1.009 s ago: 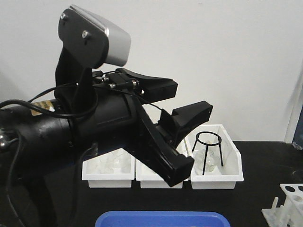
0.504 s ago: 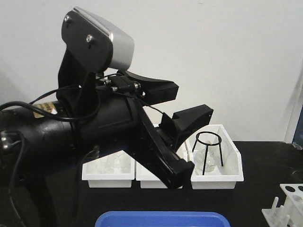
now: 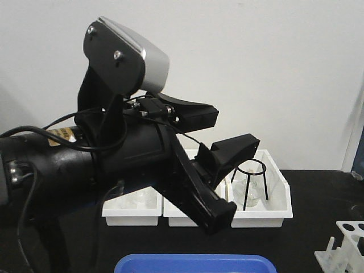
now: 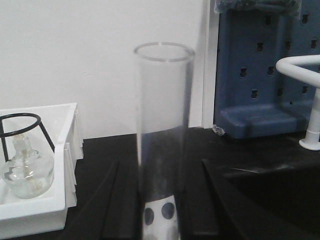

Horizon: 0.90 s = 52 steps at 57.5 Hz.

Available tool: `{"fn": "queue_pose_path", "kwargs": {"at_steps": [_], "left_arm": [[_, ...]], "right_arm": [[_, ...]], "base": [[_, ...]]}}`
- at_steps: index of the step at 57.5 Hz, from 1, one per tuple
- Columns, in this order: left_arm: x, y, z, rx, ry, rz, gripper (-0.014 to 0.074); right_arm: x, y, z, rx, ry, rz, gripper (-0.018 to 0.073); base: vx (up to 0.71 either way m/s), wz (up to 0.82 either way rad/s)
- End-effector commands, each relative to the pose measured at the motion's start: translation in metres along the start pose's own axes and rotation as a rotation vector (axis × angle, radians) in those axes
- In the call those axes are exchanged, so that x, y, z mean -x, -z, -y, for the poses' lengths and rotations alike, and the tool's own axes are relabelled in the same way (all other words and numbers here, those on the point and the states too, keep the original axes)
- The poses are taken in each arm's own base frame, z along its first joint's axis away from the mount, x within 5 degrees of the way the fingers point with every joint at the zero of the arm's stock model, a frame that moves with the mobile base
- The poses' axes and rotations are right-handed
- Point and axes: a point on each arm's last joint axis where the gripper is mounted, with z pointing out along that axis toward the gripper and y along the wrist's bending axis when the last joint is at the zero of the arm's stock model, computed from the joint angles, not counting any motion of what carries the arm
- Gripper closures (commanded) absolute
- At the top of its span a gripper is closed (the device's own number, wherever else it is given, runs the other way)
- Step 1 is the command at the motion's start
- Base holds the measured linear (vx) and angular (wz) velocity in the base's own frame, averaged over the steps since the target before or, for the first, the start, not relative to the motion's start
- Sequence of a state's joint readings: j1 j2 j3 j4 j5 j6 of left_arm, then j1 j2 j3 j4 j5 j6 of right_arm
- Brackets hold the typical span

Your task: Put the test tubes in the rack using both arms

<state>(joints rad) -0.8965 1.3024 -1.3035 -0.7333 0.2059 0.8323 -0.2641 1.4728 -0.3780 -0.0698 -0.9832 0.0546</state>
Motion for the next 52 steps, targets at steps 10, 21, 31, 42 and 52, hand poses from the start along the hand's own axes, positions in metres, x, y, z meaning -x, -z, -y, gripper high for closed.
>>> {"fn": "queue_pose_path", "kwargs": {"at_steps": [10,21,31,42,52], "left_arm": [[0.022,0.012,-0.005,0.044,0.022,0.097,0.013],[0.022,0.012,-0.004,0.037,0.037,0.091,0.013],[0.021,0.012,-0.004,0.032,0.035,0.086,0.013],[0.021,0.012,-0.003,0.03,0.034,0.083,0.013],[0.021,0.012,-0.003,0.03,0.034,0.083,0.013]], "right_arm": [[0.013,-0.006,0.0,0.023,-0.004,0.13,0.0566],[-0.003,-0.011,-0.001,0.032,-0.002,0.071,0.0566],[-0.021,-0.017,0.0,0.032,-0.005,0.006,0.0566],[-0.033,-0.02,-0.003,0.062,0.008,-0.006,0.0566],[-0.042,-0.022,-0.003,0.074,0.015,-0.035,0.0564]], "base": [[0.0,0.0],[0.0,0.0],[0.0,0.0],[0.0,0.0],[0.0,0.0]]}}
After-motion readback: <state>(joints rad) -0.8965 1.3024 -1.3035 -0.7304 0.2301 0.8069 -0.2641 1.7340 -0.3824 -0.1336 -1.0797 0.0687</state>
